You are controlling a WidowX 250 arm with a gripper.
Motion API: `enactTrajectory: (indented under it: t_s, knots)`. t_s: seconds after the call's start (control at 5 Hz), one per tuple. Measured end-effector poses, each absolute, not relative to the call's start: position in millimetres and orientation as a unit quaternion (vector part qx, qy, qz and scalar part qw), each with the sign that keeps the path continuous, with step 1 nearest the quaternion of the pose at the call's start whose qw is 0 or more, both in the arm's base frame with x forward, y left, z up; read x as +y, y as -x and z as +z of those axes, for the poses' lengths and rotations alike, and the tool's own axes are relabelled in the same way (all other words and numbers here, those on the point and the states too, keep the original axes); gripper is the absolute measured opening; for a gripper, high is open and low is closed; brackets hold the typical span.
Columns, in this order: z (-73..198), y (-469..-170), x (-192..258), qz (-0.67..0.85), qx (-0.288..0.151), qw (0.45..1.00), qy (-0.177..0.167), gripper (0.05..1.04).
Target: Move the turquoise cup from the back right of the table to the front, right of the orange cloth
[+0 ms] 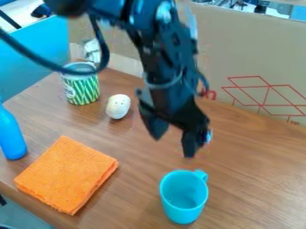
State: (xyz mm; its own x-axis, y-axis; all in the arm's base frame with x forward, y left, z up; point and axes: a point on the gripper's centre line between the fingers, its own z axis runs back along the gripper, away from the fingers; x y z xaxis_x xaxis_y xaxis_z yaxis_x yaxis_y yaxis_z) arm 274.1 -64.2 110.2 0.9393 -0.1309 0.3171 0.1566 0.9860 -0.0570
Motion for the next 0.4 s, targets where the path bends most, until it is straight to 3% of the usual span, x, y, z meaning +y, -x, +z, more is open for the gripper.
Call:
enactTrajectory:
  t_s: [0.2, 0.4]
  knots:
    - [126, -296, -44, -0.065, -0.166, 0.984, -0.003, 1.005]
    - [122, -309, -24, -0.036, -0.154, 0.987, -0.032, 1.005]
